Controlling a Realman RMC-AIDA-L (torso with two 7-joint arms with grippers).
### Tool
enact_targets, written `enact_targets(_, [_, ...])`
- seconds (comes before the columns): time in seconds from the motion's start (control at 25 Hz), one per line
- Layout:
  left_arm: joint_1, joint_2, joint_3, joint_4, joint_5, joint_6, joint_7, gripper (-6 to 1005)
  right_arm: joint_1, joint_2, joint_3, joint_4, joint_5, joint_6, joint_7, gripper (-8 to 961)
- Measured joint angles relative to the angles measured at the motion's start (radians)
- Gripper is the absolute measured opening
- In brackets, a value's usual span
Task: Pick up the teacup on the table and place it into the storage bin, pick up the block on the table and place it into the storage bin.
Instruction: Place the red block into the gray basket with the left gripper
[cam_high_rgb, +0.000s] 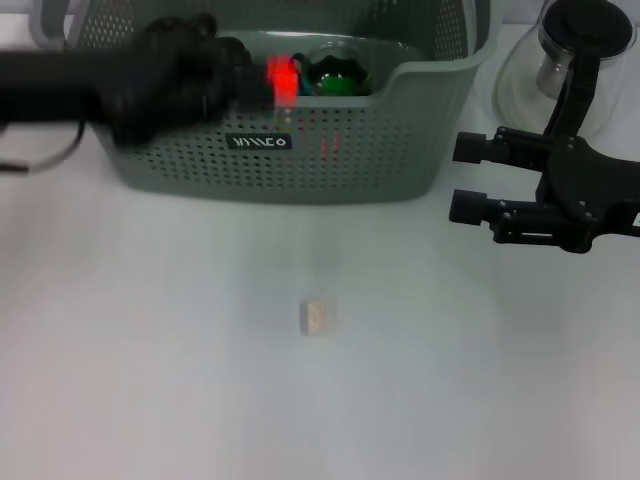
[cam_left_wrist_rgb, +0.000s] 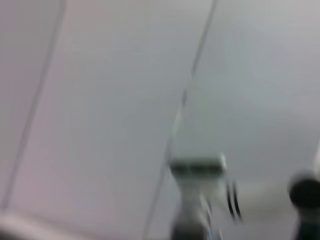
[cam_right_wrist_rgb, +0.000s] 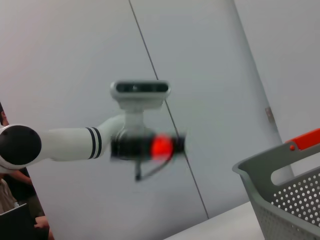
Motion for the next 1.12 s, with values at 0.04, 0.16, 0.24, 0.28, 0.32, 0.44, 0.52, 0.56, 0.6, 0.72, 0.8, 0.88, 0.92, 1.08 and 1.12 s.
enact_targets(0.04, [-0.008,-0.011,-0.035,0.007,-0.039,-0.006,-0.030,204,0.001,0.000,0.000,0.000,0.000,0.000,0.000,851])
enact_targets(0.16, [-0.036,-0.024,-0.133,0.015,-0.141,-0.047,-0.127,207,0.002,0.000,-0.001,0.000,0.000,0.000,0.000,850])
enact_targets(0.24, [-0.057,-0.024,-0.171,0.032,-0.182,-0.113,-0.206,210,0.002,0.000,-0.001,0.000,0.000,0.000,0.000,850])
enact_targets(0.28, [-0.068,-0.023,-0.178,0.049,-0.190,-0.150,-0.245,211,0.002,-0.001,-0.001,0.000,0.000,0.000,0.000,850])
enact_targets(0.32, [-0.078,-0.018,-0.162,0.084,-0.181,-0.197,-0.300,212,0.002,-0.001,-0.001,0.000,0.000,0.000,0.000,850])
enact_targets(0.44, [-0.109,0.010,-0.063,0.201,-0.095,-0.350,-0.463,215,0.002,-0.002,-0.001,0.000,0.000,0.000,0.001,851])
enact_targets(0.52, [-0.148,0.046,0.056,0.291,0.040,-0.471,-0.607,217,0.002,-0.002,0.000,0.000,0.000,-0.001,0.001,851])
enact_targets(0.56, [-0.157,0.054,0.076,0.301,0.071,-0.486,-0.631,219,0.002,-0.002,0.000,0.000,0.000,-0.001,0.000,850])
enact_targets(0.6, [-0.186,0.071,0.115,0.311,0.147,-0.512,-0.681,220,0.003,-0.002,0.000,0.000,0.000,-0.001,0.000,850])
enact_targets(0.72, [-0.262,0.094,0.173,0.296,0.349,-0.552,-0.777,223,0.006,-0.001,-0.001,0.000,0.000,0.000,-0.001,850])
enact_targets(0.8, [-0.309,0.086,0.184,0.275,0.489,-0.582,-0.811,225,0.008,-0.001,-0.003,0.000,-0.001,0.001,-0.001,850])
enact_targets(0.88, [-0.337,0.060,0.187,0.266,0.605,-0.627,-0.826,228,0.009,0.000,-0.003,0.000,-0.001,0.001,-0.002,850])
enact_targets(0.92, [-0.344,0.044,0.190,0.267,0.659,-0.656,-0.832,229,0.009,0.000,-0.004,0.000,-0.001,0.002,-0.002,850])
enact_targets(1.08, [-0.356,-0.018,0.197,0.264,0.841,-0.760,-0.854,233,0.003,0.000,-0.003,0.000,-0.001,0.006,-0.003,850])
enact_targets(1.12, [-0.358,-0.027,0.197,0.261,0.861,-0.774,-0.855,235,0.001,0.000,-0.002,0.000,-0.001,0.007,-0.003,850])
